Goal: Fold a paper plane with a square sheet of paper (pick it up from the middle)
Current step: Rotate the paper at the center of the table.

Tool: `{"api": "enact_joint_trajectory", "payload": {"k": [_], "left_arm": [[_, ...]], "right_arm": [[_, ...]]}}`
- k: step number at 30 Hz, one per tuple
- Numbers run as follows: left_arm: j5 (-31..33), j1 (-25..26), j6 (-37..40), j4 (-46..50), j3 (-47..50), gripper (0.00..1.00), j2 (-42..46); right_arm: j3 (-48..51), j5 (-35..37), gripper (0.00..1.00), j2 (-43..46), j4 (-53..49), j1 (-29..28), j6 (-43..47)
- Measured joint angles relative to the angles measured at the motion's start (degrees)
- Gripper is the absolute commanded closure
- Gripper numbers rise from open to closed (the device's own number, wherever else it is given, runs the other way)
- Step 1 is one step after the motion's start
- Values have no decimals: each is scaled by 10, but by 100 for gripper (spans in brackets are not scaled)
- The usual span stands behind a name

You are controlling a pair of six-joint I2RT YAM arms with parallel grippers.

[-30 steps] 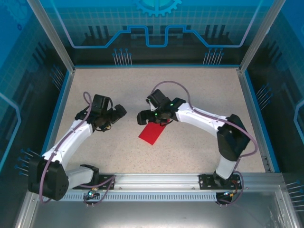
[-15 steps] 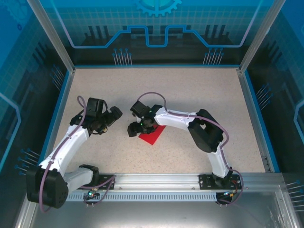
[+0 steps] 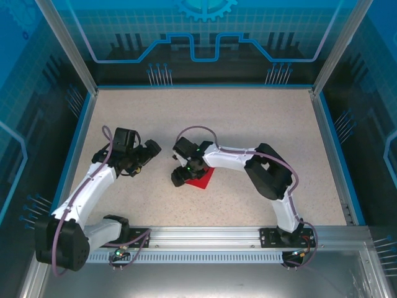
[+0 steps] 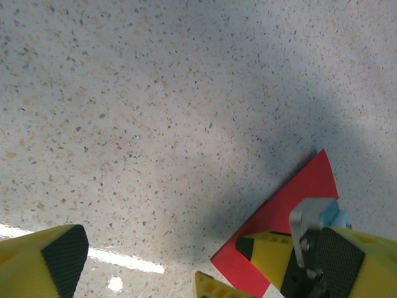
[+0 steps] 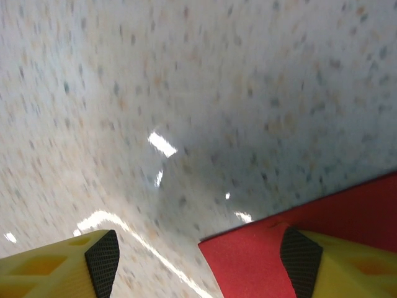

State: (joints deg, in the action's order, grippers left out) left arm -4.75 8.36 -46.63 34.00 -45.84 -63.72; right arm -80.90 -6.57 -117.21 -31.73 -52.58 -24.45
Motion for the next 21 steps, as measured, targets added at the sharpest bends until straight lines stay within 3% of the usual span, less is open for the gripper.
{"api": "enact_joint_trajectory", "payload": {"k": [6,11,14,16,21], "left_arm": [[-31,0,2,-5,1,1,-6],[-68,13,2,-44,10,3,-16],[-87,50,2,-76,11,14,-29],[-102,85,0,-108,11,27,-45],[-138,178,-3,-190,2,51,-129]], "right_arm": [[111,-2,25,87,-24,0,115],[182,-5,23,179,-54,14,121],[226,-25,24,276,-33,64,68],[259,-36,24,345,-8,119,16],[357,-63,24,459,18,231,-99]]}}
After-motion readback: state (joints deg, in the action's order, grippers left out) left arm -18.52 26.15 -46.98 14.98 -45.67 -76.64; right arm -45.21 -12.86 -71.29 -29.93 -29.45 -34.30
